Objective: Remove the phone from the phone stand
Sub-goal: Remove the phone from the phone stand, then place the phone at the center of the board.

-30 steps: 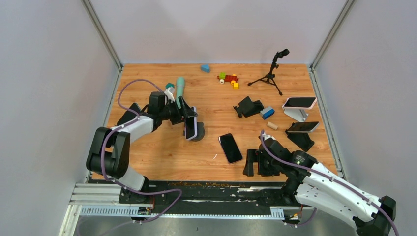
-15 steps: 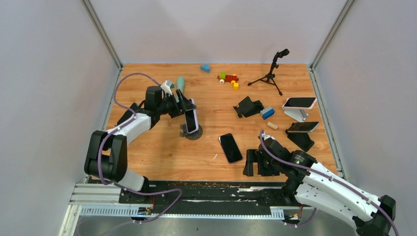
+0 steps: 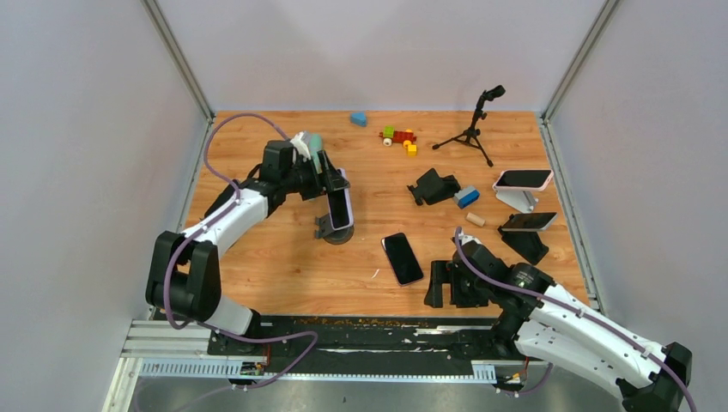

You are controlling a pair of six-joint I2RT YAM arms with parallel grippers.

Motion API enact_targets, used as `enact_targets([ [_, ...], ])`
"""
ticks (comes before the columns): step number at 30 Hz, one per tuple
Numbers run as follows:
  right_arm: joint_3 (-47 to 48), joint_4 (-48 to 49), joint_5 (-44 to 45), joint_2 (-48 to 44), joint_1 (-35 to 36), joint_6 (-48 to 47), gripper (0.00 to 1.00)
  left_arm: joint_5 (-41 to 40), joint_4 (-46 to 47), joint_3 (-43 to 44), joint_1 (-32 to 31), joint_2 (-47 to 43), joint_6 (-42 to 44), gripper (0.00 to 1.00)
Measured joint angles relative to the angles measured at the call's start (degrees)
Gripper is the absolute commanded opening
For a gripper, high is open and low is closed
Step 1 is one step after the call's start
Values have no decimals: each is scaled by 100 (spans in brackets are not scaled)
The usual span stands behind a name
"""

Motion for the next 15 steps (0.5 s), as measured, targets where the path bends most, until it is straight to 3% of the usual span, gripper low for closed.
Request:
enact_targets([
  [10, 2, -26, 122, -149, 0, 2, 91, -575, -409, 848, -1054, -151, 118, 53],
  [15, 20, -109, 203, -280, 0, 11, 91, -990, -675, 1279, -1696, 282, 190, 51],
])
